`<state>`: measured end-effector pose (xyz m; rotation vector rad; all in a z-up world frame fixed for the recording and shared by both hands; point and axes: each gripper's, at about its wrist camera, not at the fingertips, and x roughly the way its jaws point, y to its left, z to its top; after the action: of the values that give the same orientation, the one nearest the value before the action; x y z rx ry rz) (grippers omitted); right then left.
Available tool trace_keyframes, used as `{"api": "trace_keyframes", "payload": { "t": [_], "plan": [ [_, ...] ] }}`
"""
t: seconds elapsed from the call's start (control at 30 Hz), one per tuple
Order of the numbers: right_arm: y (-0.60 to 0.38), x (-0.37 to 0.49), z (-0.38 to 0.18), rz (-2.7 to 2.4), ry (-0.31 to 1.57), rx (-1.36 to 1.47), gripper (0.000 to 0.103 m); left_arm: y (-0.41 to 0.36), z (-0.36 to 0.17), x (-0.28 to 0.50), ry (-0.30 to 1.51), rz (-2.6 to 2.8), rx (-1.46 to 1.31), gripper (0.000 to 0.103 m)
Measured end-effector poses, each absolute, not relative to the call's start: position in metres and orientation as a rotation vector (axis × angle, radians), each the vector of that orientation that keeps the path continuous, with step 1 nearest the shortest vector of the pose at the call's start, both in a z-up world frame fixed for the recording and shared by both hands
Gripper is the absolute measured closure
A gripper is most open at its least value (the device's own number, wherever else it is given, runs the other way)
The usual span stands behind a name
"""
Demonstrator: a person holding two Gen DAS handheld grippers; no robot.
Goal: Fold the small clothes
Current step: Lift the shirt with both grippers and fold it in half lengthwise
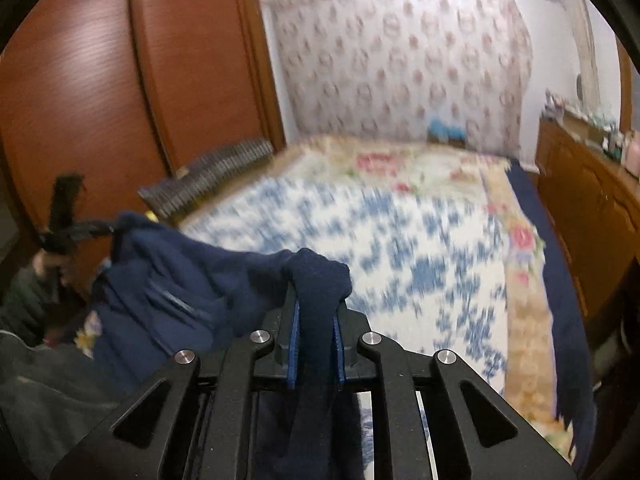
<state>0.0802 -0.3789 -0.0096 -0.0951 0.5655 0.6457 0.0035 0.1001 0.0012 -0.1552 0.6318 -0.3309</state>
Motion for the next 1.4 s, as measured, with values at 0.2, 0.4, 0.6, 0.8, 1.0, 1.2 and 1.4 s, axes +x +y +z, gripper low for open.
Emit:
{"api": "trace_keyframes", "payload": {
  "t": [0.2, 0.4, 0.6, 0.8, 1.0, 1.2, 1.4],
  "plan": [
    [-0.372, 0.047, 0.056, 0.667, 0.434, -0.108, 0.093, 0.102, 0.073, -0.025, 0.459, -0.346, -0.145, 0.093],
    [-0.368, 0.028, 0.12, 0.656, 0.286, -0.133, 0.093, 0.102, 0.146, -0.038, 0.287, -0.343, -0.094, 0.093],
    [-0.372, 0.016, 0.171, 0.619, 0.178, -0.142, 0.093, 0.104, 0.208, -0.04, 0.152, -0.322, -0.04, 0.093],
    [-0.378, -0.005, 0.217, 0.581, 0.099, -0.163, 0.093, 0.107, 0.25, -0.047, 0.053, -0.323, -0.007, 0.093],
    [-0.387, -0.024, 0.255, 0.527, 0.05, -0.203, 0.093, 0.102, 0.28, -0.051, -0.001, -0.332, 0.029, 0.093],
    [-0.399, -0.036, 0.277, 0.462, 0.022, -0.24, 0.093, 0.098, 0.292, -0.041, -0.008, -0.341, 0.042, 0.093],
    [-0.409, -0.023, 0.271, 0.413, 0.056, -0.247, 0.093, 0.082, 0.278, -0.012, 0.042, -0.338, 0.048, 0.093]
  ]
}}
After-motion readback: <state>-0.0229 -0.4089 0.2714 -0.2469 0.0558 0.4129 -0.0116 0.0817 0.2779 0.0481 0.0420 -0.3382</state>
